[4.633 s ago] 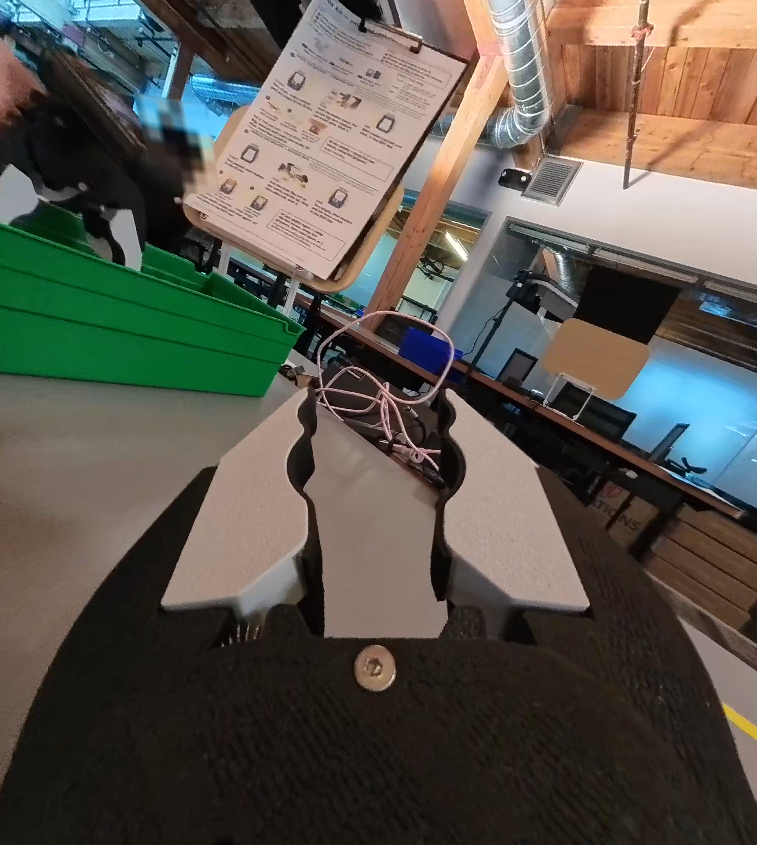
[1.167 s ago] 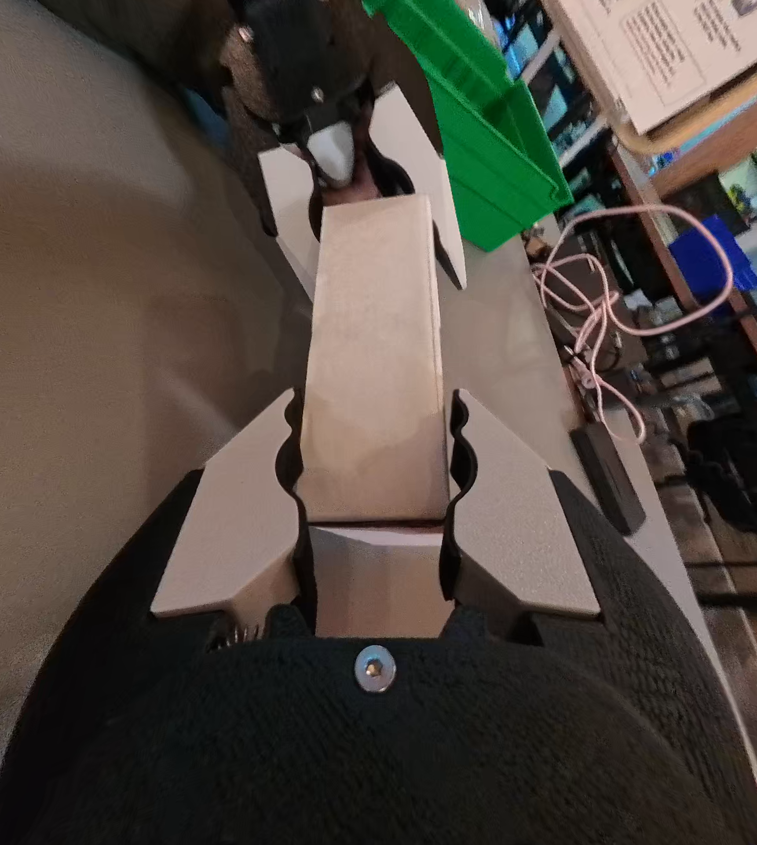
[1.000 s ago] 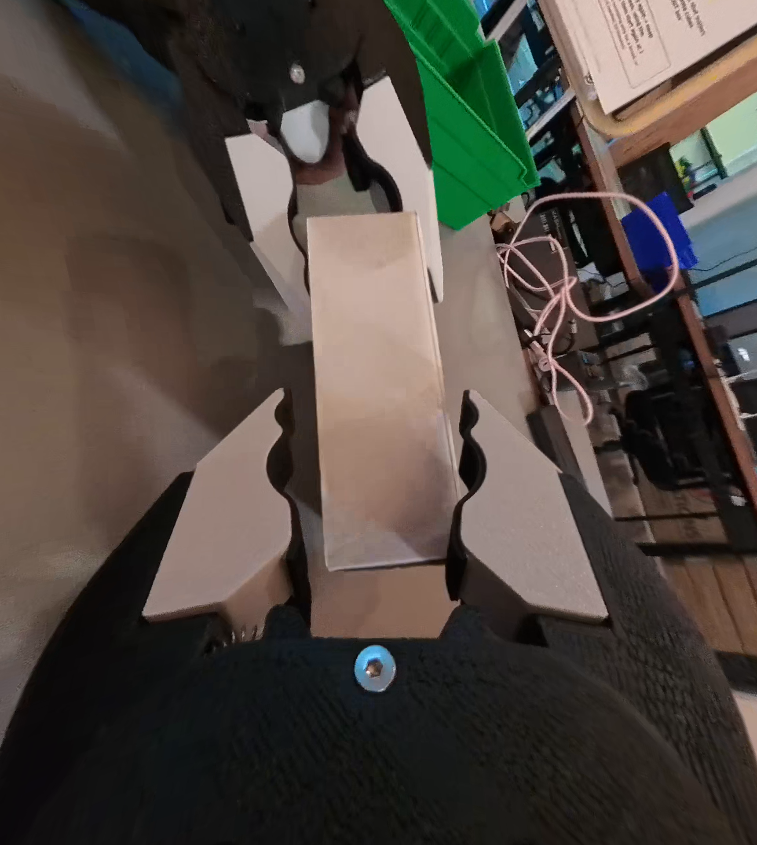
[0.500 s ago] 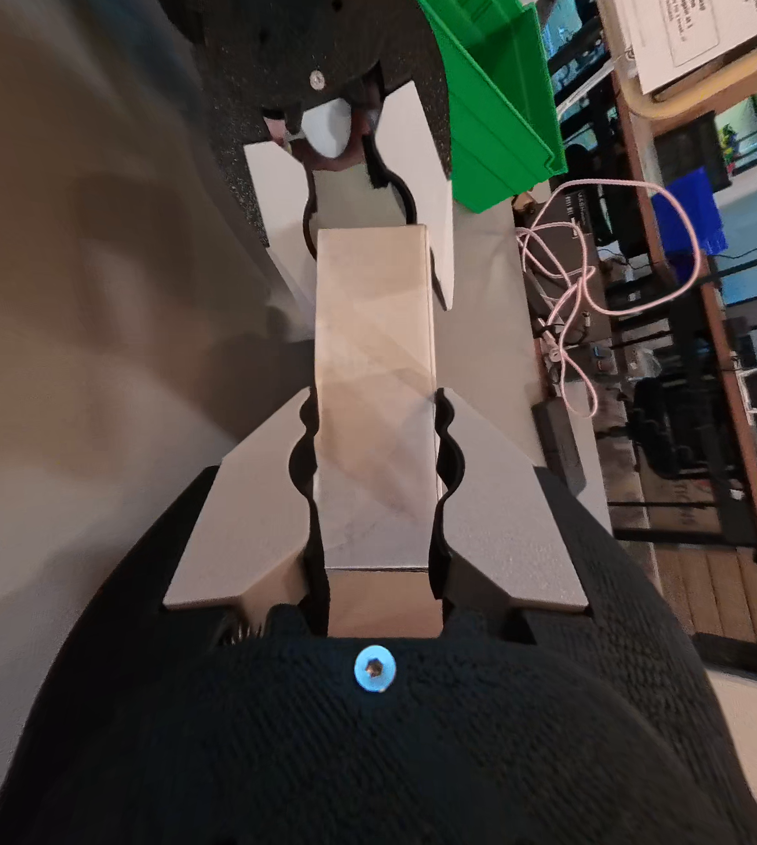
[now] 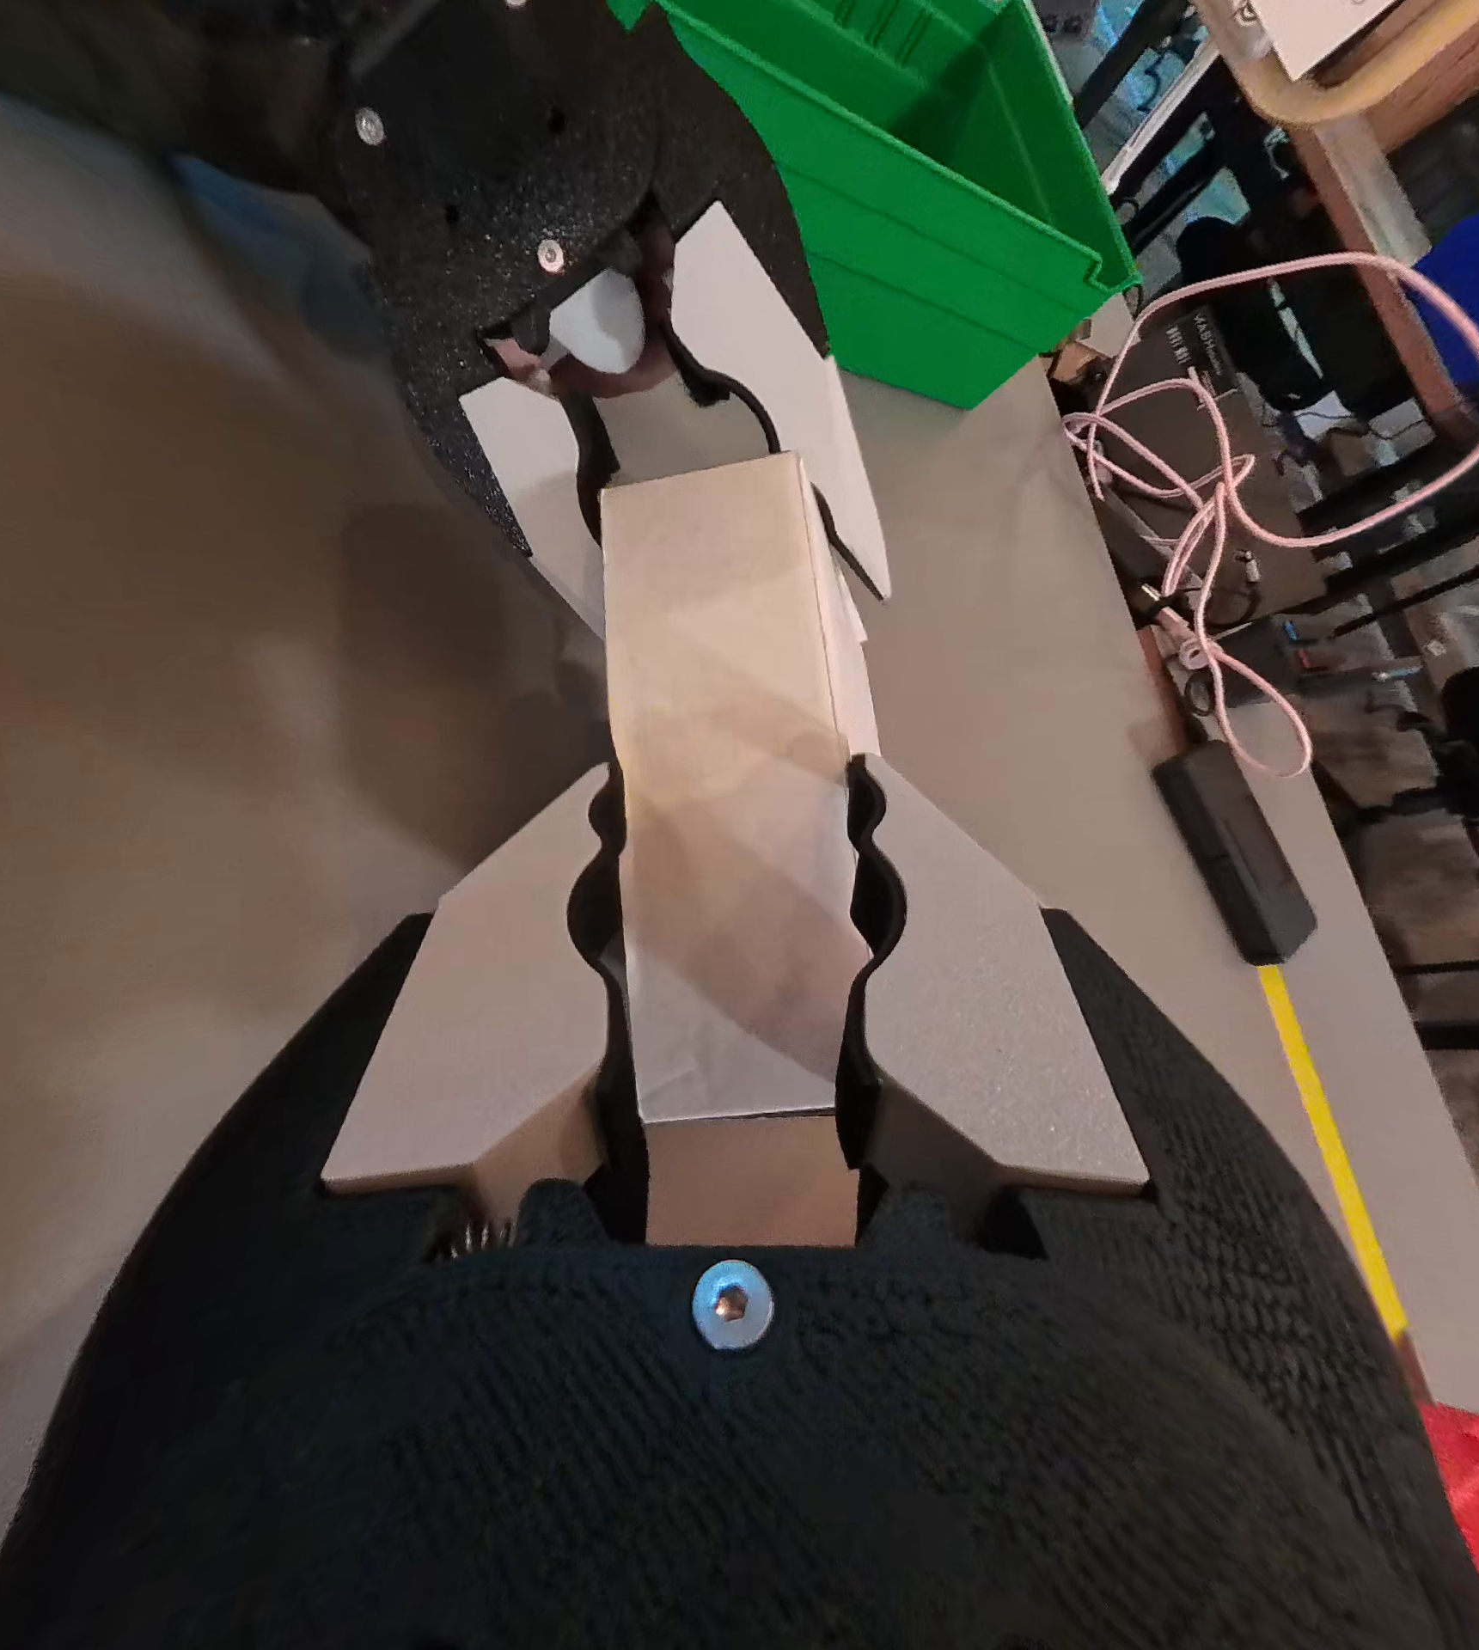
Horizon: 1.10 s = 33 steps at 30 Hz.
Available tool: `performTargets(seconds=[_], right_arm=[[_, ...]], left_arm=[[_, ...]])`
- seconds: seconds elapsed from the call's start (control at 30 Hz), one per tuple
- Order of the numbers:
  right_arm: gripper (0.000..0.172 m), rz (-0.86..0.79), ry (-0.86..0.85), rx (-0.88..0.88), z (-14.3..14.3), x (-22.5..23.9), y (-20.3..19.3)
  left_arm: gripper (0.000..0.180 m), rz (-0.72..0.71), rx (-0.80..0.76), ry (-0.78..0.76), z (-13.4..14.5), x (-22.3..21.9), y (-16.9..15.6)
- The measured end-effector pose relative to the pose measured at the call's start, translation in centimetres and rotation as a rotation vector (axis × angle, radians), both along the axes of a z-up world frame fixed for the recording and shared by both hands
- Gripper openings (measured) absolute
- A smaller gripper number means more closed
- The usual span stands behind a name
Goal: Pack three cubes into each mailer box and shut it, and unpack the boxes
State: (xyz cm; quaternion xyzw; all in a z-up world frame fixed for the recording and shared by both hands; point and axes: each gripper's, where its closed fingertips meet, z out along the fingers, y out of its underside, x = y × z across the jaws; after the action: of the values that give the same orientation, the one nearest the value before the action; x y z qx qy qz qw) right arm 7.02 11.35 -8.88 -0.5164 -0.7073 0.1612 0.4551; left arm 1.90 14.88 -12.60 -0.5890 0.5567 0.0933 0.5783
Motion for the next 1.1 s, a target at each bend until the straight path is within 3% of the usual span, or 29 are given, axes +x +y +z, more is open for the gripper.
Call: performTargets(seconds=[0.1,0.17,0.23,0.3,0.43,0.63,0.8,0.87,0.97,1.1], right_arm=[[0.047,-0.015,0.022,-0.051,0.3,-0.1,0.0],[0.019,-0.023,0.119,-0.048,1.7,-0.3,0.5],[0.058,-0.031,0.089,0.054,1.6,-0.1,0.8],[0.077,-0.044,0.037,0.242,1.5,-0.4,1.1],[0.064,-0.040,-0.016,0.498,2.1,-1.2,0.8],[0.046,-0.053,-0.064,0.651,2.2,-1.4,1.1],[0.011,-0.025,-0.175,0.858,0.9,-1.8,1.4],[0.005,-0.040,-0.192,0.878,0.9,-1.8,1.7],[0.005,-0.040,-0.137,0.739,1.2,-1.7,1.1],[0.003,-0.037,0.020,0.610,4.2,-1.4,-0.3]], left_arm=[[0.067,0.003,0.004,0.009,0.0,0.0,0.0],[0.067,0.011,0.042,0.056,-0.1,-0.1,0.0],[0.067,0.039,-0.061,-0.027,-0.3,0.1,0.0],[0.067,0.051,-0.102,-0.067,-0.2,0.1,0.1],[0.068,0.077,-0.149,-0.119,0.0,-0.3,0.3],[0.066,0.070,-0.196,-0.176,0.1,-0.6,0.3],[0.065,0.066,-0.218,-0.207,0.2,-0.5,0.3],[0.065,0.057,-0.218,-0.215,0.2,-0.5,0.3],[0.066,0.032,-0.140,-0.159,0.3,-0.6,0.4],[0.065,-0.039,0.071,0.034,0.0,-0.4,0.2]])
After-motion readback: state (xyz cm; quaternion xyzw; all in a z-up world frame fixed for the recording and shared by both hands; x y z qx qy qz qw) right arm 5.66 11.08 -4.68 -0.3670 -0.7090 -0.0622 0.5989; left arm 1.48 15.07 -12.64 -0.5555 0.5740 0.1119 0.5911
